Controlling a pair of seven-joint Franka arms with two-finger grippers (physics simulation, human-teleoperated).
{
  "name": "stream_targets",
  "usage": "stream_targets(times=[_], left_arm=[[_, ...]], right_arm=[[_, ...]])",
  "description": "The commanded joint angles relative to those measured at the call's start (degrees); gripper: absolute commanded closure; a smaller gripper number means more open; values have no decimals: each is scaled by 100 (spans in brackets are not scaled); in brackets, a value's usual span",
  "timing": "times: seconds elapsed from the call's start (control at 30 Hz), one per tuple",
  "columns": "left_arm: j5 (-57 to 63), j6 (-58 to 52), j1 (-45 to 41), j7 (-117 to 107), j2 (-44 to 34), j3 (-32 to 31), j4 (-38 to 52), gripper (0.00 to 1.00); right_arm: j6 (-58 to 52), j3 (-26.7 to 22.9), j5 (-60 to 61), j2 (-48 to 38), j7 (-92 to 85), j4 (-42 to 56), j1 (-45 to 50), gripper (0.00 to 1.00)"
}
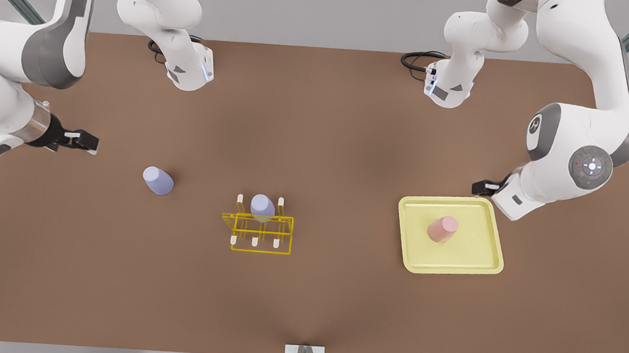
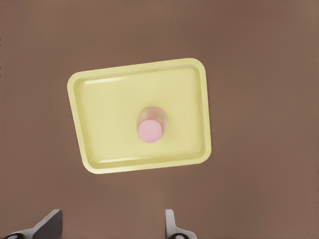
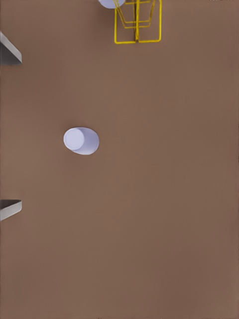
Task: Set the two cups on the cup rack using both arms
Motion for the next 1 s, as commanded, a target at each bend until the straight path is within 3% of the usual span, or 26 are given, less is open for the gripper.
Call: stream_targets(times=[0.0, 0.07, 0.17, 0.27, 0.47, 0.97], left_arm=[[-6, 450, -1, -703, -6, -1, -1, 0], [-129, 564, -159, -712, 90, -1, -290, 0], [-120, 2839, -388, -1020, 319, 87, -1784, 0], [-138, 4071, -370, -1037, 407, 184, -2567, 0], [-129, 4220, -344, -1072, 618, 201, -2664, 0], [-112, 4677, -326, -1055, 1479, 228, -2664, 0]], right_arm=[[354, -4, 4, -102, -126, -150, 1, 0], [346, 23, -5, -102, -73, -220, 1, 0], [1444, 49, 12, -375, -74, -1521, 89, 0], [2823, 49, 118, -59, -12, -2496, 212, 0], [4748, 49, 153, 3, -3, -3999, 300, 0], [5698, 40, 153, 372, -12, -4694, 221, 0]])
